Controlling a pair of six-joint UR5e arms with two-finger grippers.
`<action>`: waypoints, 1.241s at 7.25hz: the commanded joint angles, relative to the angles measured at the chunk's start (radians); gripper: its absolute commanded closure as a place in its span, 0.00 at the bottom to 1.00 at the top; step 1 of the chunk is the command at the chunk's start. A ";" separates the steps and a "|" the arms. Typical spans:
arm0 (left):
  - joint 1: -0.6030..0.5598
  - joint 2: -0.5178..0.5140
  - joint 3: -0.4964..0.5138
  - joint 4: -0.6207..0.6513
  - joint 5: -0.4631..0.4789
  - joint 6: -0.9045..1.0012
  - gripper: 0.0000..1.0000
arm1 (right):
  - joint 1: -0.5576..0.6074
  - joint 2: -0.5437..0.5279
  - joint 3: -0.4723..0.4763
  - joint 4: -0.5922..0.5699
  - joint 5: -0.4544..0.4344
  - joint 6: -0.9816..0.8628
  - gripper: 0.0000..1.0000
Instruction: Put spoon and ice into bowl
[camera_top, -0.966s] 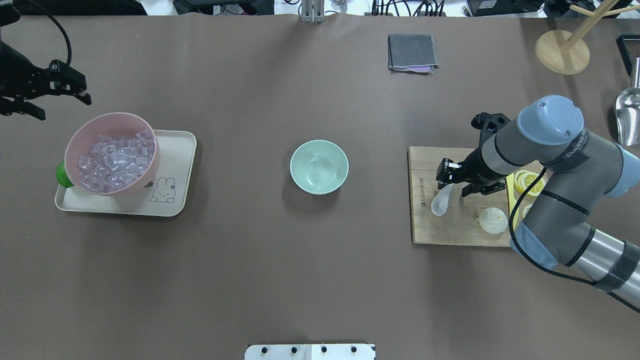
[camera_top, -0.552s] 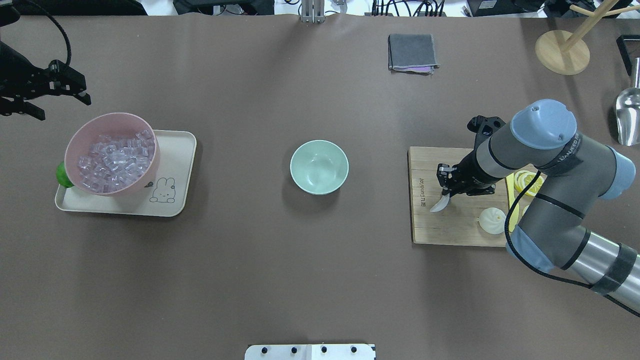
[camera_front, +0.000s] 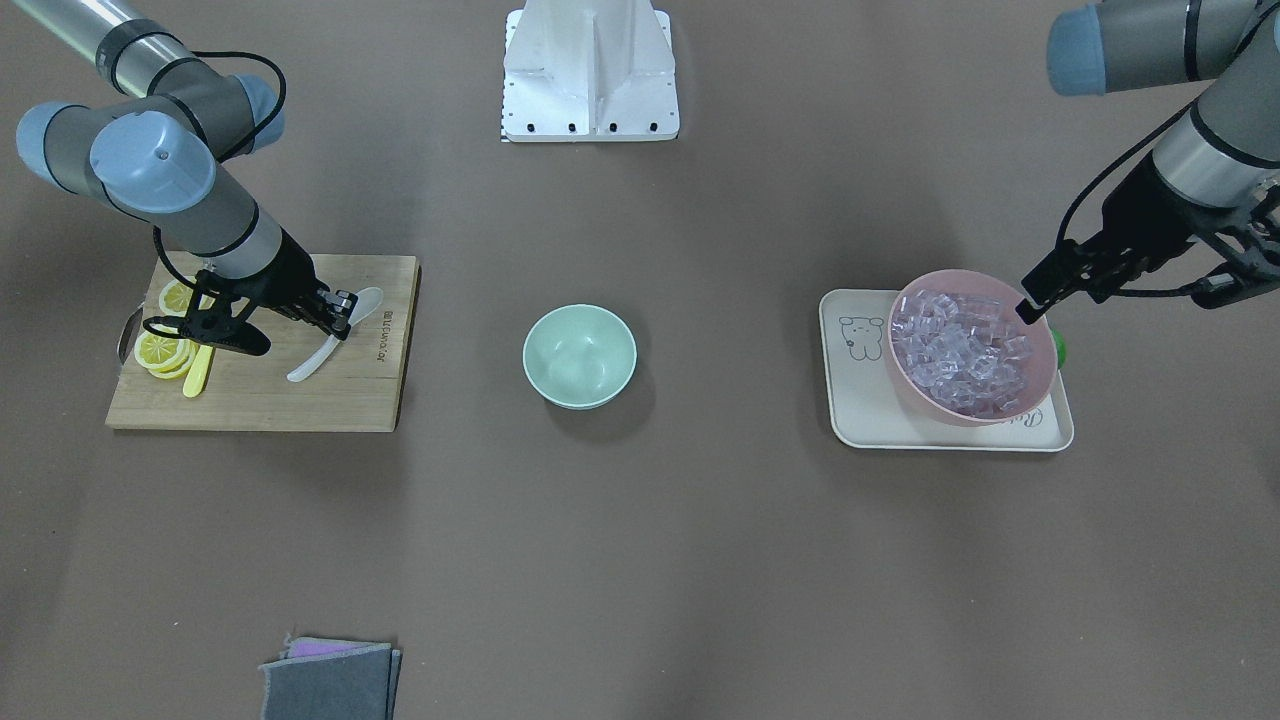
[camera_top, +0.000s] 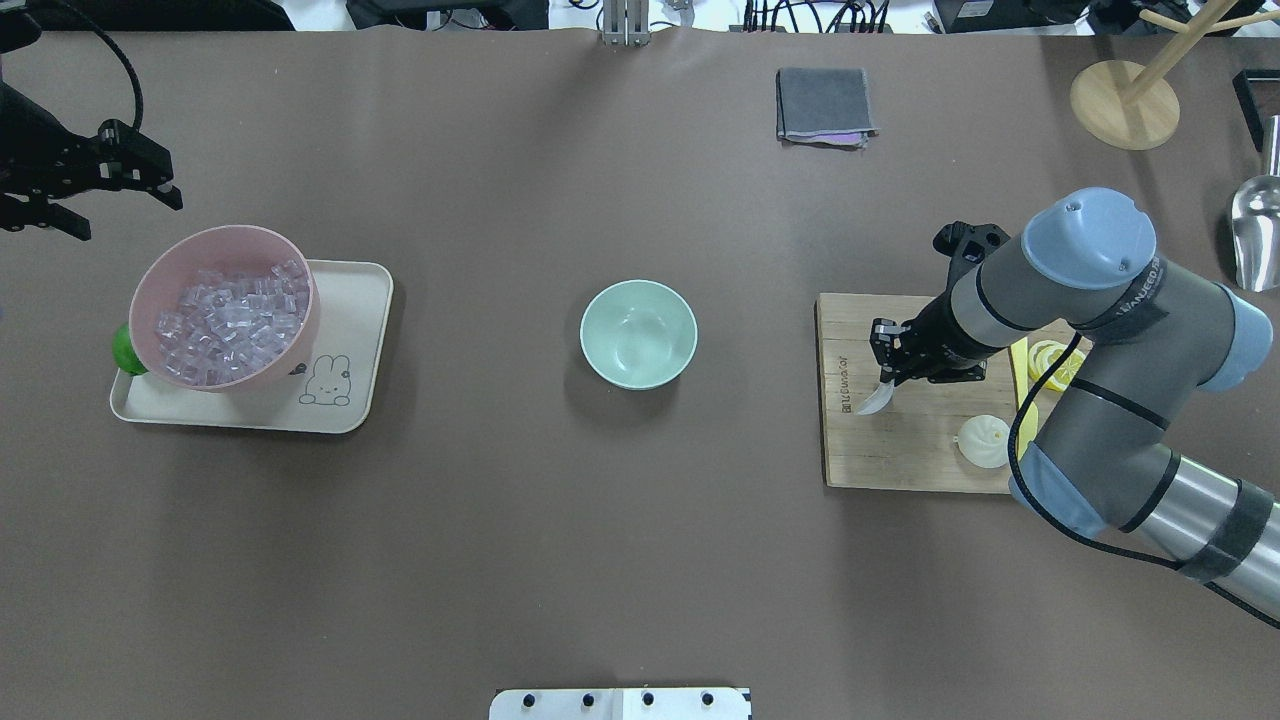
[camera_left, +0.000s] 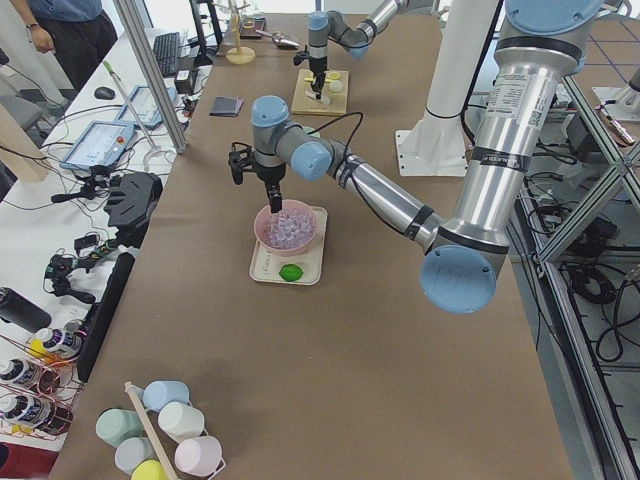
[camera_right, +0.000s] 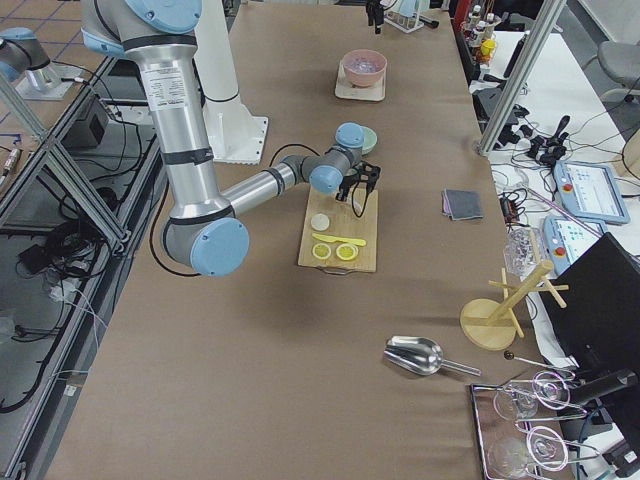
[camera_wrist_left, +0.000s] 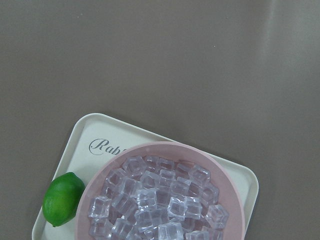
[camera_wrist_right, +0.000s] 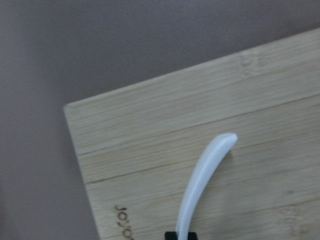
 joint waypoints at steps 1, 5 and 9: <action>0.002 -0.002 0.000 0.000 -0.001 0.000 0.03 | 0.010 0.158 -0.001 -0.088 -0.002 0.097 1.00; 0.002 -0.008 0.008 -0.002 -0.003 -0.002 0.03 | -0.095 0.485 -0.169 -0.147 -0.186 0.361 1.00; 0.008 -0.010 -0.001 -0.002 -0.003 -0.040 0.03 | -0.120 0.489 -0.223 -0.116 -0.241 0.355 0.50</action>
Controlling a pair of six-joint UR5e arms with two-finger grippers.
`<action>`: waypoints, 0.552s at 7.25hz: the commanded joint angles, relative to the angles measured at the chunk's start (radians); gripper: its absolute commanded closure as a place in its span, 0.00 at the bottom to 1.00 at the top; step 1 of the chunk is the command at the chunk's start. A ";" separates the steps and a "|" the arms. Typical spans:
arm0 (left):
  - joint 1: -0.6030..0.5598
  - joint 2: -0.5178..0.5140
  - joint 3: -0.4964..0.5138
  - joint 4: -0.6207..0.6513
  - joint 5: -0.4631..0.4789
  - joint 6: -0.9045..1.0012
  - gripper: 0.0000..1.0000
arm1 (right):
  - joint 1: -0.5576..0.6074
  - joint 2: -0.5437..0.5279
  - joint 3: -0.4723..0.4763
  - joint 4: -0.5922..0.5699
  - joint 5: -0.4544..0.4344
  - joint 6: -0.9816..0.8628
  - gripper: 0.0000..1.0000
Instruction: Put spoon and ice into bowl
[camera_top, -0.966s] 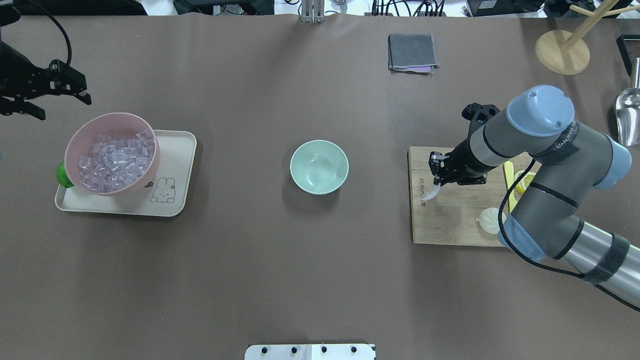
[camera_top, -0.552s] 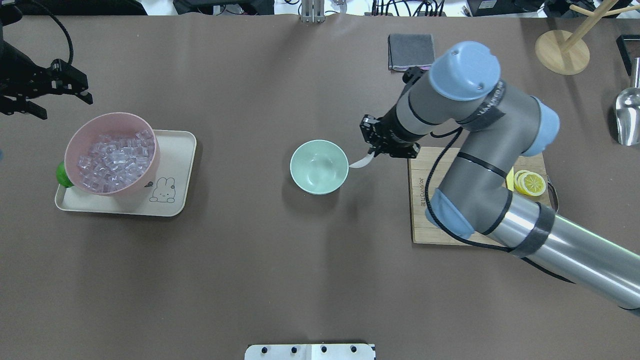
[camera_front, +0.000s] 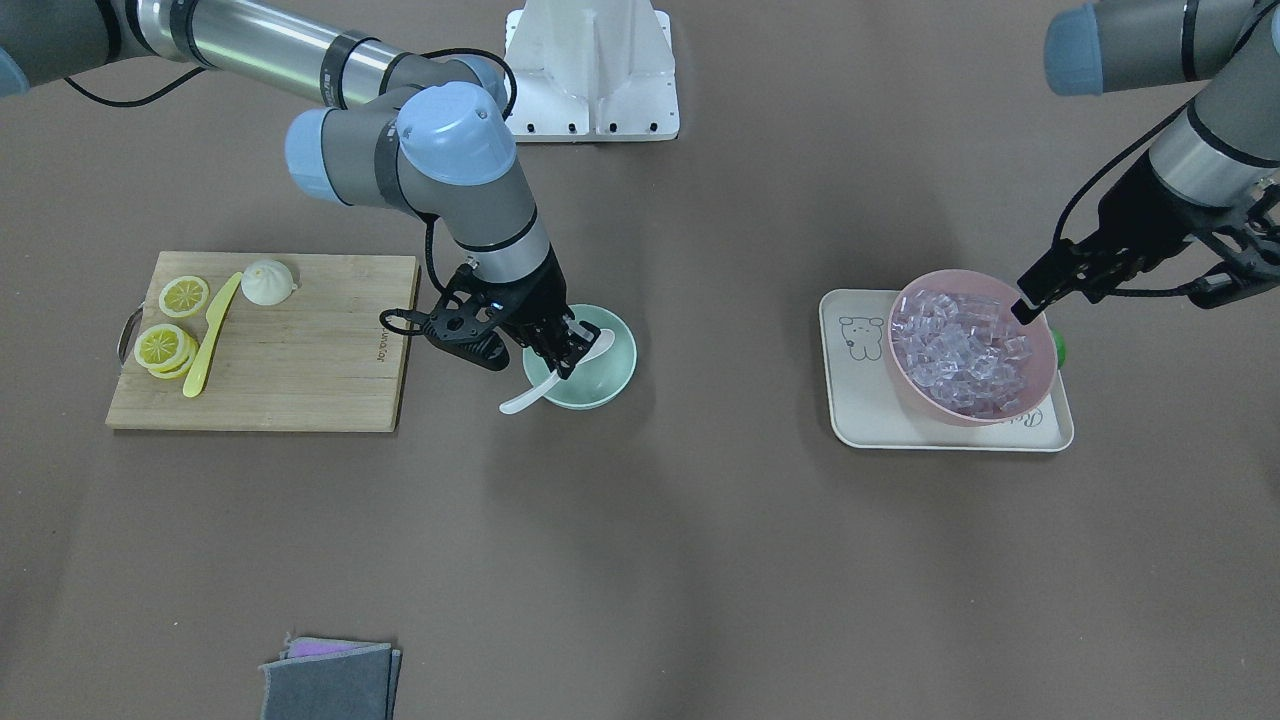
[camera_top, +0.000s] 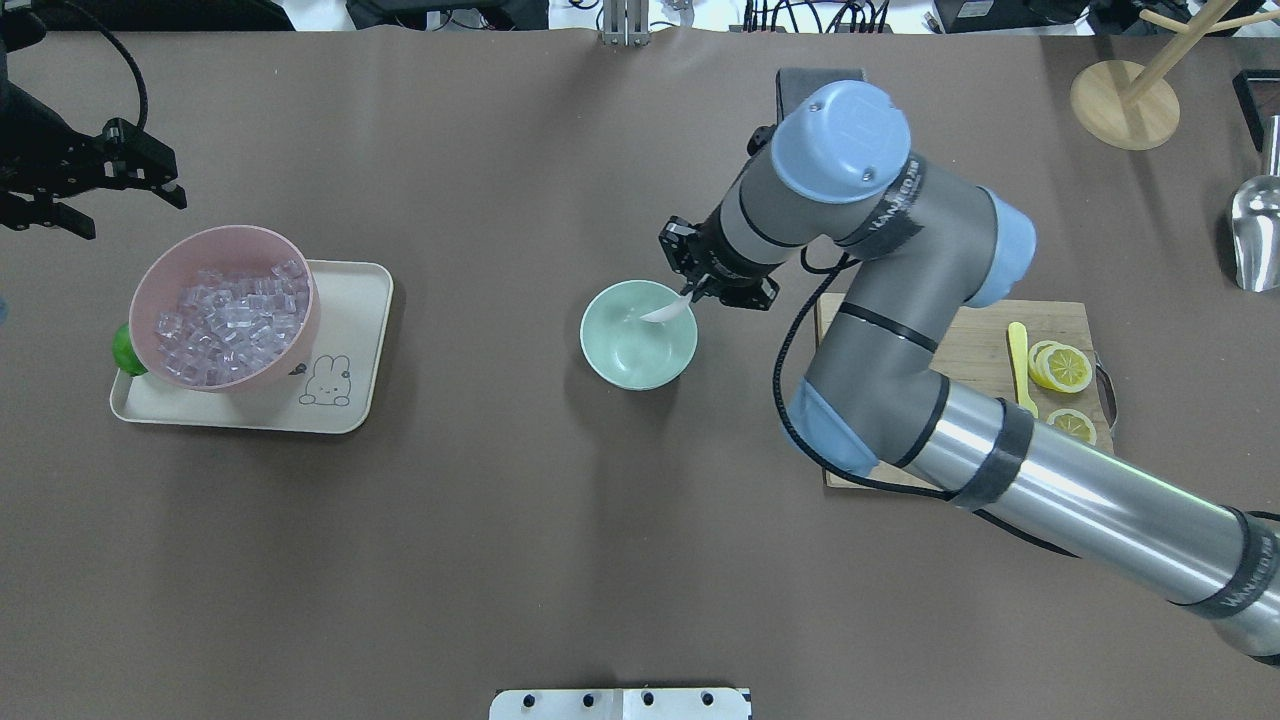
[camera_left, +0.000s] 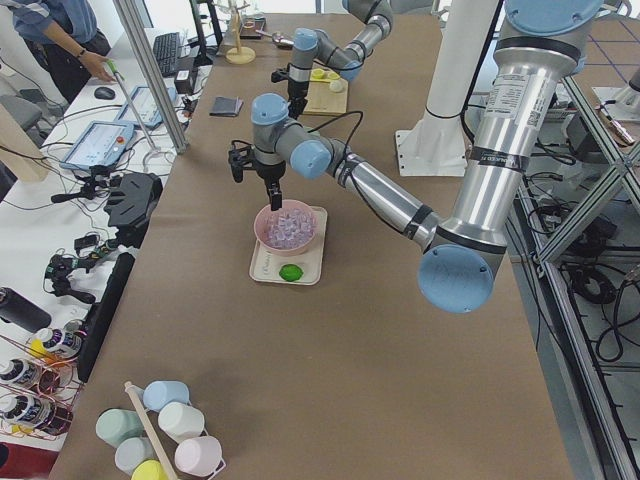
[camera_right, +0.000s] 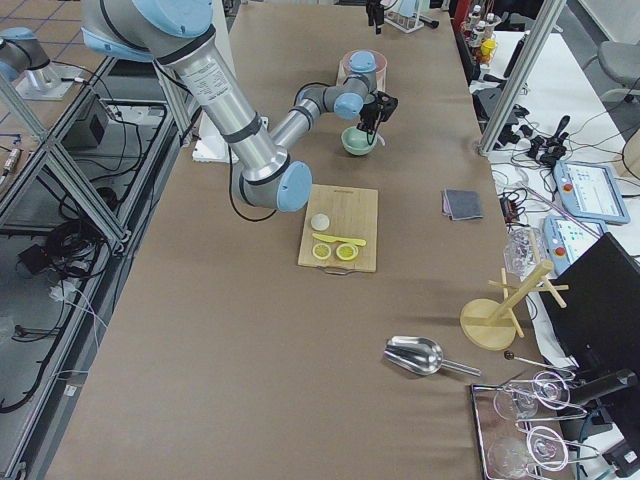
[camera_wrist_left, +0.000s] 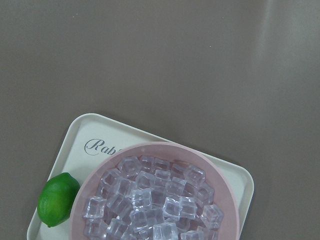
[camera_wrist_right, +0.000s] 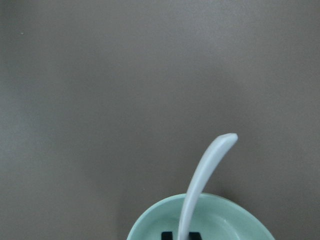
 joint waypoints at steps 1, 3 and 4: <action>0.013 -0.010 0.009 0.000 0.003 -0.010 0.03 | -0.017 -0.027 0.043 0.011 -0.002 0.005 0.01; 0.048 -0.044 0.047 0.006 0.038 -0.021 0.03 | 0.005 -0.036 0.112 -0.003 0.019 -0.001 0.00; 0.094 -0.044 0.049 0.011 0.102 -0.023 0.04 | 0.045 -0.076 0.156 -0.003 0.103 -0.005 0.00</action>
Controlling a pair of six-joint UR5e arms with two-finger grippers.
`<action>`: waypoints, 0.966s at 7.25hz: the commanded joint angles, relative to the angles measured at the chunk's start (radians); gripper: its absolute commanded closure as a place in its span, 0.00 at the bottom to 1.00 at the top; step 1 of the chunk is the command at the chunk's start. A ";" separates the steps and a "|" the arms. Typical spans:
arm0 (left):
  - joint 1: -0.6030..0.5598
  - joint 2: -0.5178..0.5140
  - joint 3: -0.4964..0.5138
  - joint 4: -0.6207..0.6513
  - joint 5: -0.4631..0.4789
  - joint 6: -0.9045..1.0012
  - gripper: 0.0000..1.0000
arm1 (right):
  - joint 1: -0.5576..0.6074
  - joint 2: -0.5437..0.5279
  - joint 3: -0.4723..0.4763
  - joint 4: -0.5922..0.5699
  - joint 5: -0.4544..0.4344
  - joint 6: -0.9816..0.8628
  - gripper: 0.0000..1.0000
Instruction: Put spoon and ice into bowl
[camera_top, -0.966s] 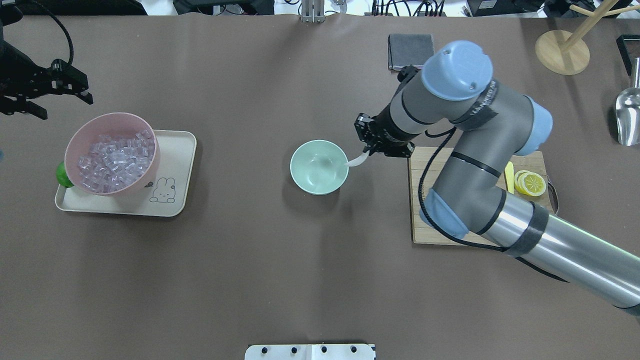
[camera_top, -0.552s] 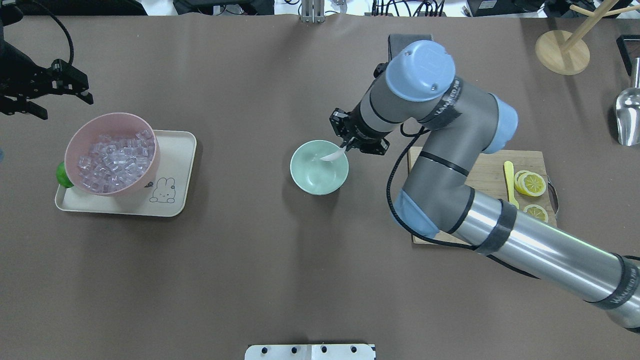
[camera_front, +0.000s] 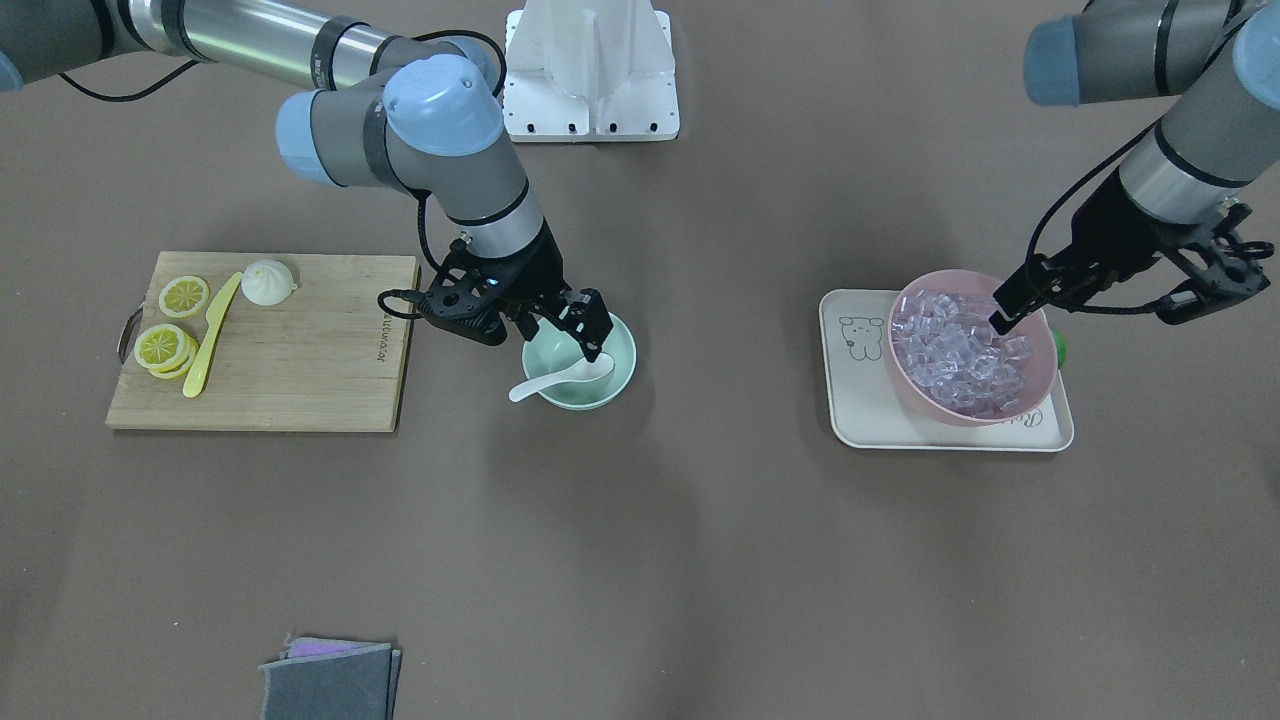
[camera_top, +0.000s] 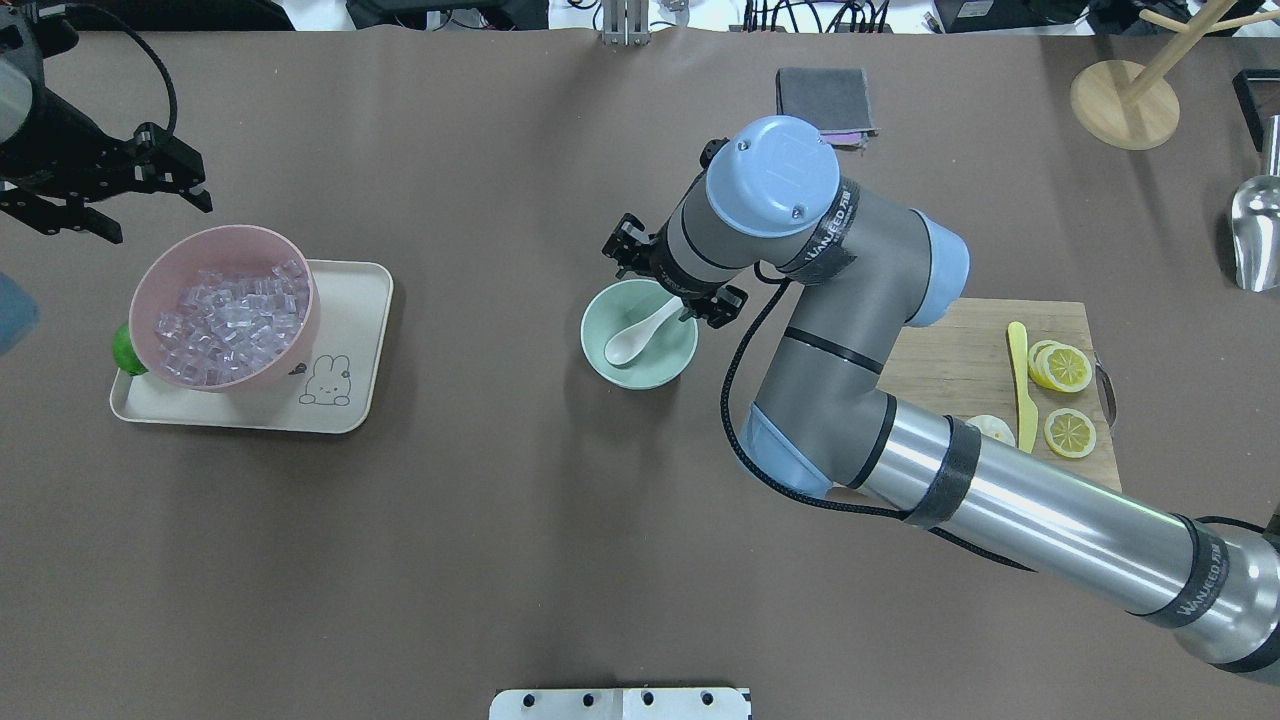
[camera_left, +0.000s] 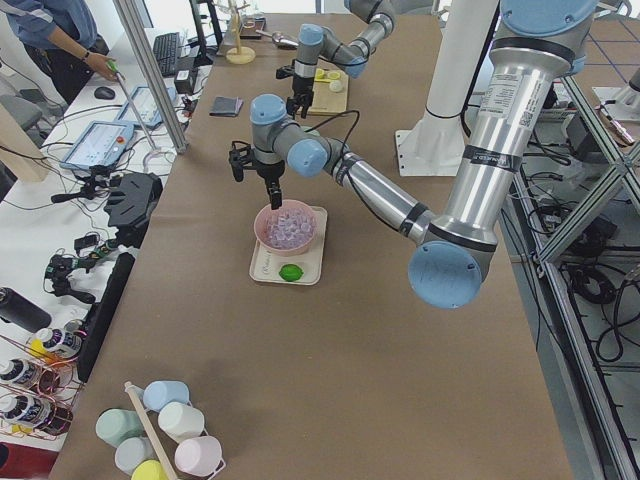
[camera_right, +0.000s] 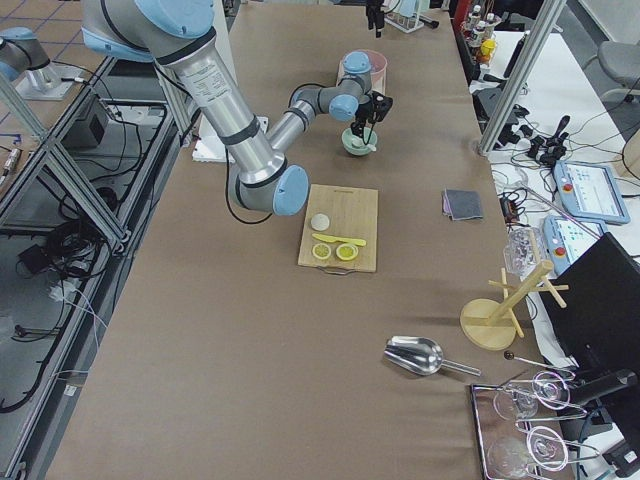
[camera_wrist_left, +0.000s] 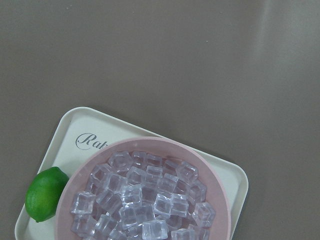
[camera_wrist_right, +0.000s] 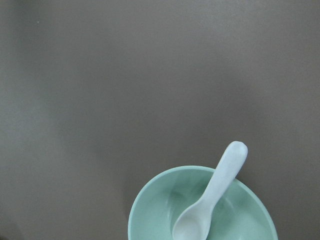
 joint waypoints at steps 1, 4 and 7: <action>0.066 -0.007 0.015 0.006 0.074 -0.002 0.07 | 0.061 -0.111 0.123 -0.004 0.099 -0.029 0.00; 0.132 -0.007 0.048 0.004 0.120 0.012 0.13 | 0.131 -0.222 0.196 -0.004 0.165 -0.141 0.00; 0.178 -0.007 0.074 0.000 0.142 0.012 0.20 | 0.166 -0.267 0.214 -0.004 0.194 -0.146 0.00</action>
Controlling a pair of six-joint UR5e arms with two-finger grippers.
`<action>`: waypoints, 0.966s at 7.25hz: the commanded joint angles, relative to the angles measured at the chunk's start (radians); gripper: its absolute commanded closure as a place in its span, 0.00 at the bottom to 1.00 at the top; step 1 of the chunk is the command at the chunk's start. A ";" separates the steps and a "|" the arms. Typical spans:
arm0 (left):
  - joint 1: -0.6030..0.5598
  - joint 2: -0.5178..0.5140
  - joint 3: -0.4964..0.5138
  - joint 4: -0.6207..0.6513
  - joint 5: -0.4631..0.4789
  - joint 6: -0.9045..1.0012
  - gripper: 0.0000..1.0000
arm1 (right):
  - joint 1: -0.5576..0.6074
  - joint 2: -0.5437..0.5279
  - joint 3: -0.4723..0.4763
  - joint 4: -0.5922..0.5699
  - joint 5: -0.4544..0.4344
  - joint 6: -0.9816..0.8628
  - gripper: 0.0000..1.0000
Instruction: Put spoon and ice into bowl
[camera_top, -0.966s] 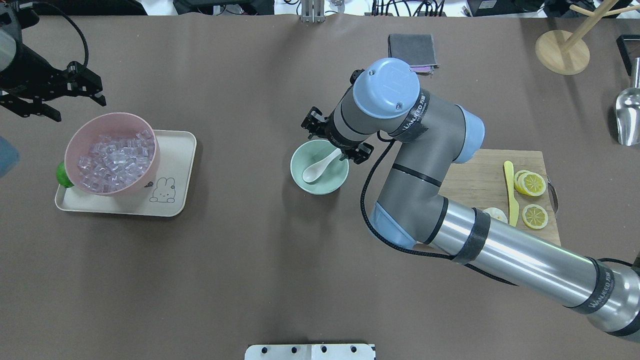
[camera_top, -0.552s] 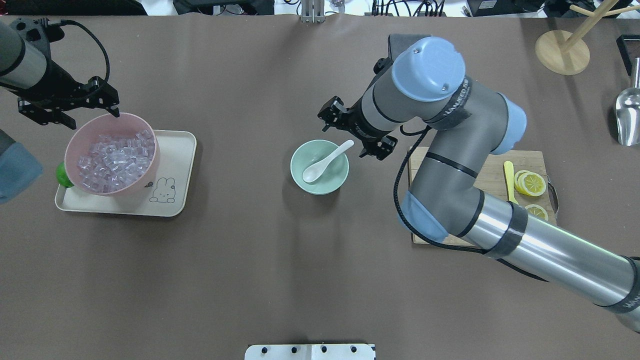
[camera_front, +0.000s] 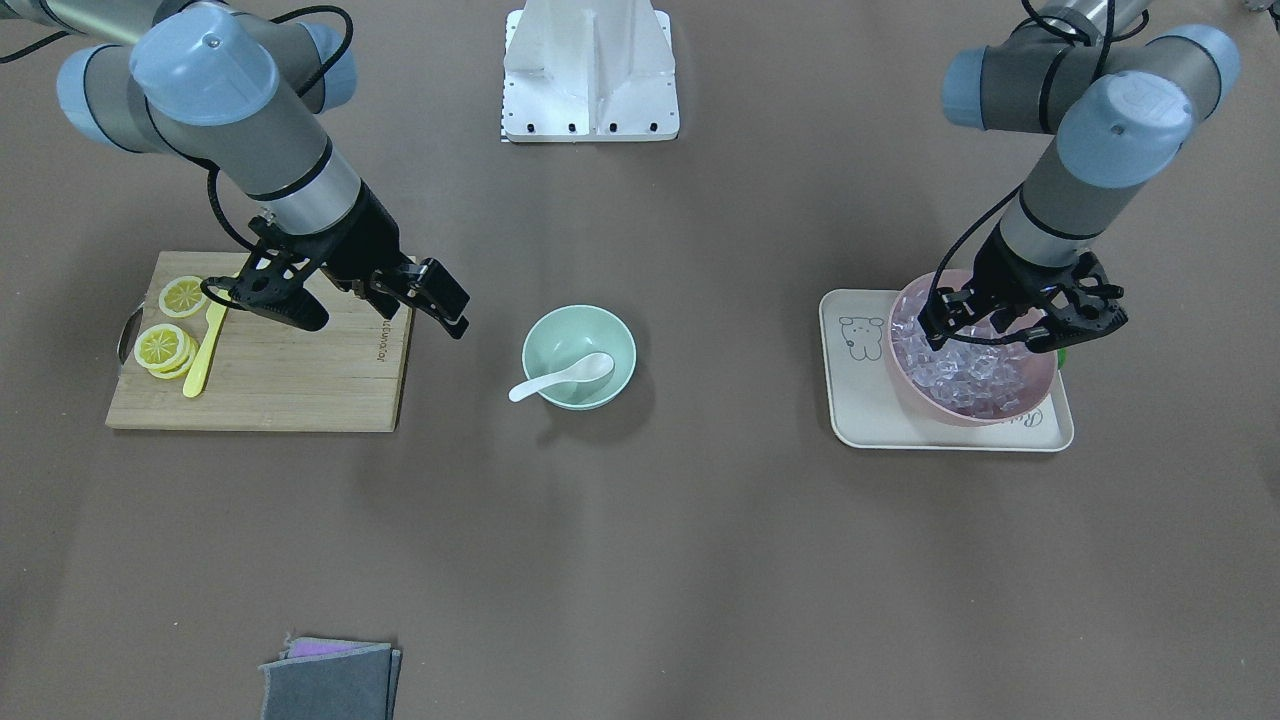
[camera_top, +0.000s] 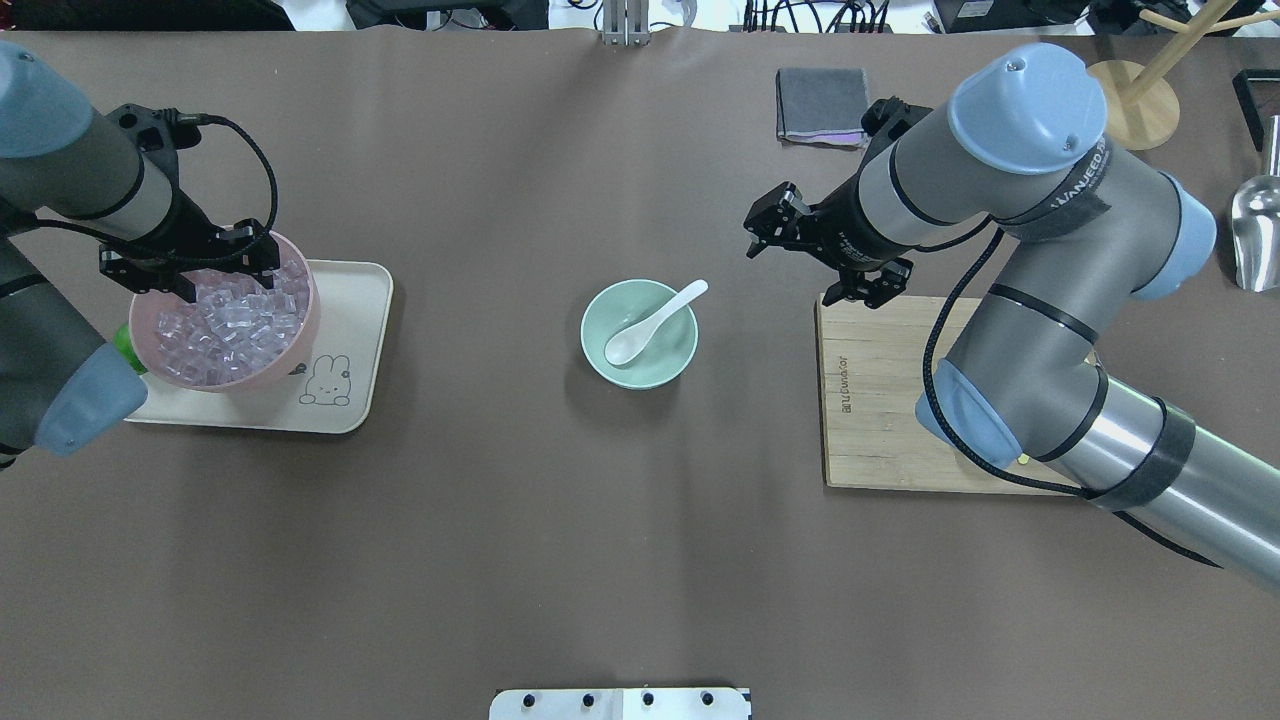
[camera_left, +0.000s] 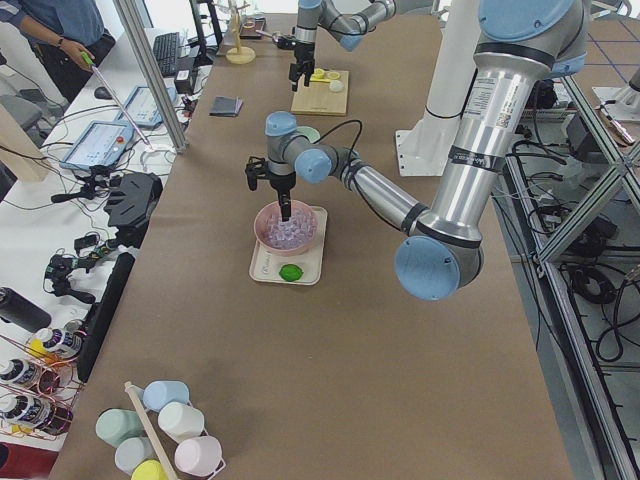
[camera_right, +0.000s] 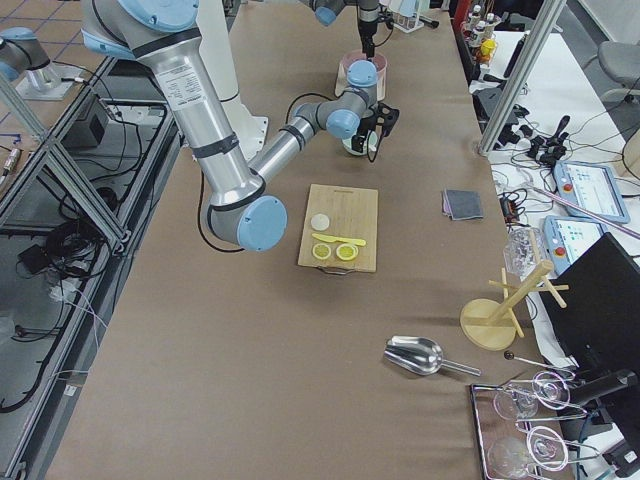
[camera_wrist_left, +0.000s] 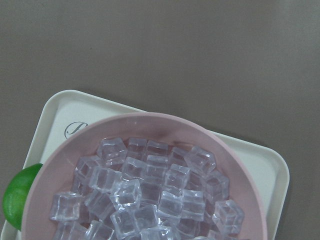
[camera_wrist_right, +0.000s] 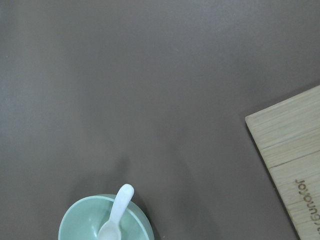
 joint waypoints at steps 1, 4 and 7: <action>0.018 0.000 0.017 -0.002 0.004 0.002 0.25 | 0.038 -0.061 0.032 0.000 0.035 -0.052 0.00; 0.016 0.010 0.024 0.004 0.004 0.057 0.32 | 0.081 -0.112 0.040 -0.001 0.064 -0.139 0.00; 0.018 0.002 0.044 -0.001 0.004 0.058 0.33 | 0.101 -0.126 0.046 0.000 0.092 -0.140 0.00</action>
